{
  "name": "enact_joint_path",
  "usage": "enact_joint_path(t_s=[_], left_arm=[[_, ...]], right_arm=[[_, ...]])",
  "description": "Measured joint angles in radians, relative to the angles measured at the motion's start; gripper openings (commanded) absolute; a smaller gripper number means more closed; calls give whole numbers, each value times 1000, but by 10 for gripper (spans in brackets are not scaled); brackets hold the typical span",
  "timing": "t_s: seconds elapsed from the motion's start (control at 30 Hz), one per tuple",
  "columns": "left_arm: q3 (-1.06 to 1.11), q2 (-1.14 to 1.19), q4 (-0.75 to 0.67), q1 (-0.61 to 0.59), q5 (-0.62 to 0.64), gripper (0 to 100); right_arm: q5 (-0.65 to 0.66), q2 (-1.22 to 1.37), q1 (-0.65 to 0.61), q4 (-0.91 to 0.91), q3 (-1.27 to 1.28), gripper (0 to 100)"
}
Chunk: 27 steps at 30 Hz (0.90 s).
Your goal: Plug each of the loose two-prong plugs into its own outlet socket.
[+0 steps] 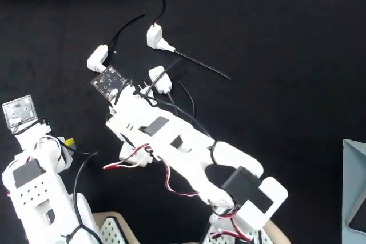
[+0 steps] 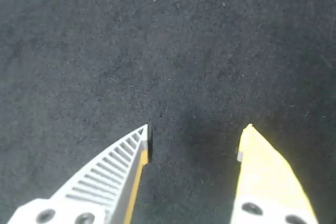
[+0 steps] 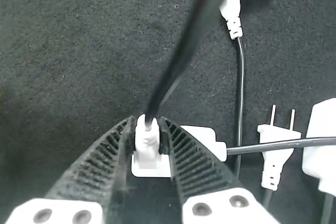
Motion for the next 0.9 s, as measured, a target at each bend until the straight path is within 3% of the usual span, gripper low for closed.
enact_joint_path(t_s=[0.43,0.73,0.9], left_arm=[[0,0,0,0,0,274],[0,0,0,0,0,274],[6,0,0,0,0,278]], right_arm=[[0,71,0,6,-15,11],[107,60,0,186,-78,21],[121,55,0,221,-80,190]])
